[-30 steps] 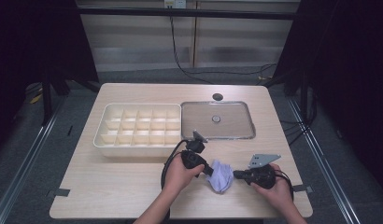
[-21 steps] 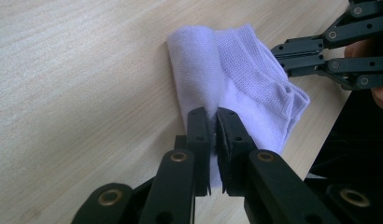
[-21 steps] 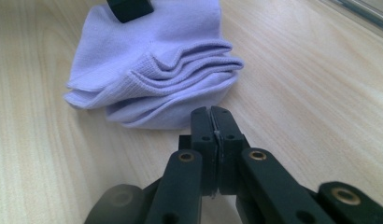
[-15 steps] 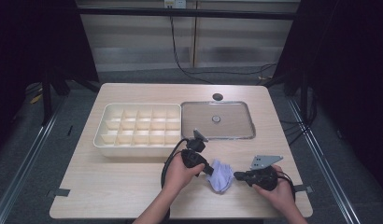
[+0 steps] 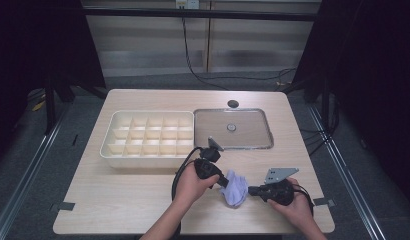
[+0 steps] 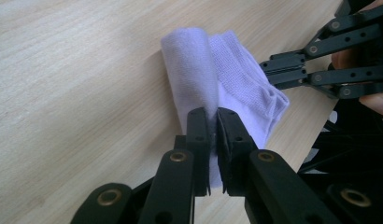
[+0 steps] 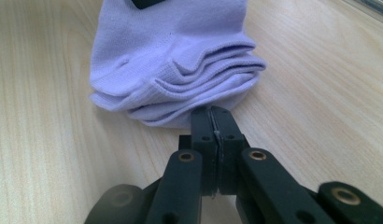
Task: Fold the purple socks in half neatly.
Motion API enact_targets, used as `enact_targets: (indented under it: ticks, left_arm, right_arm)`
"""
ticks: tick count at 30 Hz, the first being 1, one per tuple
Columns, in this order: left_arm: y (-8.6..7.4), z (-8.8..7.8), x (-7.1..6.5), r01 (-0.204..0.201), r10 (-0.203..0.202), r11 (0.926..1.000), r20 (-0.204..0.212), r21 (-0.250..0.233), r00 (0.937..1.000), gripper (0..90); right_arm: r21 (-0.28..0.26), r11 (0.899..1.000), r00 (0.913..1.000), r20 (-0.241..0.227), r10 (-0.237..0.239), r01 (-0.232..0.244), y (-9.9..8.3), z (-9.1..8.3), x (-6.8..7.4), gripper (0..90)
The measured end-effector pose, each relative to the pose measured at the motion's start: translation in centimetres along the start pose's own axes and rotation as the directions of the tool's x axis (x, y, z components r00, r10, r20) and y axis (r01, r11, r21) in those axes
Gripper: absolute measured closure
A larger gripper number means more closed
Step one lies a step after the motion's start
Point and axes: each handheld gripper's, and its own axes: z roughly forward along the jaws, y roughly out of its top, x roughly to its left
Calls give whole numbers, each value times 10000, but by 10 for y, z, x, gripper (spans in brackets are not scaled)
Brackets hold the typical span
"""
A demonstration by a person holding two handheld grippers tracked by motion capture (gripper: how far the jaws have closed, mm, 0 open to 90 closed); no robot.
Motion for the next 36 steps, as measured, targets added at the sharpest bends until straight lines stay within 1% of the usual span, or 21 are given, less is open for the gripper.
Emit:
enact_targets:
  ticks: [1, 2, 4, 7, 12, 14, 16, 17, 18, 21, 22, 23, 25, 26, 28, 29, 31, 32, 33, 34, 36]
  left_arm:
    - [0, 0, -1, -43, 43, 10000, -84, 42, 10000, 841]
    - [1, 0, -2, 12, -12, 10000, -140, -8, 9999, 841]
    - [1, 1, -3, -25, 25, 10000, -132, 1, 9999, 841]
    - [2, 0, -5, -179, 181, 9998, -210, 105, 9996, 842]
    - [3, 1, -8, -85, 85, 10000, -83, -37, 9999, 842]
    - [3, 1, -8, -173, 173, 9998, -80, 2, 9998, 841]
    - [3, 1, -8, -158, 158, 9999, -49, 7, 9999, 842]
    - [3, 1, -8, -229, 229, 9997, -98, 44, 9997, 842]
    - [3, 1, -9, -184, 183, 9998, -135, -8, 9997, 842]
    - [3, 1, -11, -287, 287, 9996, -180, 1, 9994, 843]
    - [4, 1, -11, -384, 385, 9992, -180, 60, 9991, 843]
    - [4, 1, -12, -308, 307, 9995, -169, -3, 9994, 844]
    - [5, 2, -13, -358, 358, 9994, -143, -3, 9993, 844]
    - [5, 2, -14, -335, 336, 9994, -201, 21, 9992, 844]
    - [6, 3, -15, -189, 188, 9998, -68, -99, 9998, 844]
    - [6, 2, -15, -350, 350, 9994, -124, 30, 9993, 843]
    - [7, 3, -15, -480, 481, 9988, -114, 48, 9988, 843]
    - [6, 4, -16, -434, 434, 9991, -74, -16, 9990, 844]
    - [7, 4, -16, -510, 510, 9987, -46, 46, 9987, 844]
    - [7, 5, -17, -414, 414, 9991, 12, -50, 9991, 844]
    - [6, 6, -19, -374, 374, 9993, 22, -99, 9993, 844]
  right_arm:
    - [-1, 10000, 10000, -7, 8, -8, 0, 0, 0, 890]
    - [25, 10000, 10000, -13, -5, 5, 0, 0, 0, 890]
    - [19, 10000, 10000, -25, -13, 13, 0, 0, 0, 890]
    - [16, 10000, 10000, -35, -34, 34, 0, 0, 0, 890]
    - [28, 10000, 10000, -57, -54, 54, 1, 1, 1, 891]
    - [27, 9999, 9999, -10, -136, 137, 2, 2, 1, 891]
    - [36, 9999, 9999, -47, -113, 113, 2, 2, 2, 891]
    - [33, 9999, 9999, -50, -115, 115, 2, 3, 2, 891]
    - [33, 9999, 9999, -52, -125, 126, 2, 3, 2, 891]
    - [22, 10000, 9999, -84, -95, 95, 3, 3, 2, 891]
    - [30, 9999, 9999, -76, -106, 106, 3, 3, 2, 891]
    - [44, 9999, 9999, -70, -141, 142, 3, 4, 2, 890]
    - [38, 9998, 9998, -70, -184, 184, 3, 4, 2, 891]
    - [30, 9998, 9998, -98, -181, 181, 3, 4, 2, 891]
    - [26, 9998, 9998, -92, -175, 176, 3, 4, 2, 890]
    - [21, 9999, 9998, -103, -160, 161, 3, 4, 3, 890]
    - [42, 9999, 9998, -70, -160, 160, 4, 4, 3, 890]
    - [40, 9999, 9998, -81, -162, 162, 4, 5, 4, 890]
    - [51, 9999, 9998, -88, -163, 164, 4, 5, 4, 890]
    - [29, 9998, 9998, -93, -194, 194, 4, 5, 4, 889]
    - [14, 9998, 9998, -97, -175, 175, 4, 6, 4, 888]
